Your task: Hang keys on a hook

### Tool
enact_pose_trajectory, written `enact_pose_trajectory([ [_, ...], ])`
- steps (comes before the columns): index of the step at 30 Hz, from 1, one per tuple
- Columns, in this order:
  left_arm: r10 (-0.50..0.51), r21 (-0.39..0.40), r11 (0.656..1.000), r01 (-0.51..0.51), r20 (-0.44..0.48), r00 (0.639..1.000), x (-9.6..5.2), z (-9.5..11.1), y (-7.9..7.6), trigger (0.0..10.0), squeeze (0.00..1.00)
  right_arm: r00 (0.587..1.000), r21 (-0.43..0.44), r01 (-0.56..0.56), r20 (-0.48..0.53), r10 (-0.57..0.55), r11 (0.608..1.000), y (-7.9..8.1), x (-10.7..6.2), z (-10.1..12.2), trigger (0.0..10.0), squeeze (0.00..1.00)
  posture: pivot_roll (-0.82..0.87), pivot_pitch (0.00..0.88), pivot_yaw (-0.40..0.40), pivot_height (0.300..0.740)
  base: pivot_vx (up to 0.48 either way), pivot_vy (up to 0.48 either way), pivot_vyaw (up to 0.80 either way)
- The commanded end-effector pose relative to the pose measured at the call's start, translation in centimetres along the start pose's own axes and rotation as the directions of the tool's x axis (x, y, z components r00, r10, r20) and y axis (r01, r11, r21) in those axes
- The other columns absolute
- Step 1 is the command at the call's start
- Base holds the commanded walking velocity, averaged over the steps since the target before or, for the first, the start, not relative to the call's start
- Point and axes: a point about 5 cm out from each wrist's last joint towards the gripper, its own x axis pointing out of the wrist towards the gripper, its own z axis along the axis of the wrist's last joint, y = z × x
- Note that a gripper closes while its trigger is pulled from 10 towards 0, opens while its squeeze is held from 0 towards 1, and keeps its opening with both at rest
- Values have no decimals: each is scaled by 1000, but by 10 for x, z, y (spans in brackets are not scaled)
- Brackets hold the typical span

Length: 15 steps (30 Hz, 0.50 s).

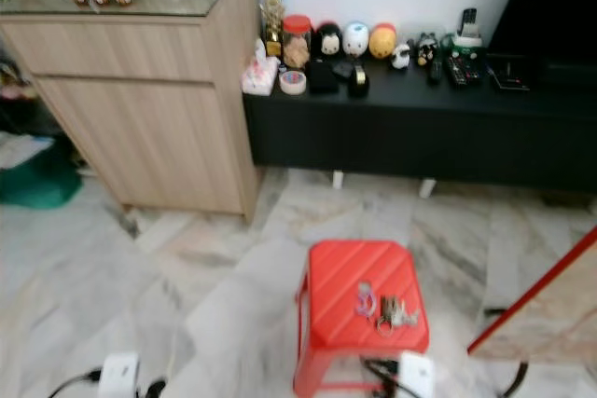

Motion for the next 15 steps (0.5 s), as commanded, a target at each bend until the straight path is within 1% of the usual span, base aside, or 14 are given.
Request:
enact_pose_trajectory([
  [1,-9,-4,1000,9,-17,1000,-1,-4,-4,10000,0,999,-2,34,-17,-34,999,-13,-2,-6,10000,0,53,44,14,740,251,0,0],
  [4,-10,-2,1000,10,-17,1000,-1,-4,-4,10000,0,999,-5,34,-17,-34,999,-13,-2,-5,10000,0,53,43,14,740,252,0,0],
  [15,-11,15,1000,12,-25,1000,-1,-5,-5,10000,0,999,3,39,-7,-39,999,-13,-2,-4,10000,0,55,45,12,740,0,0,0],
])
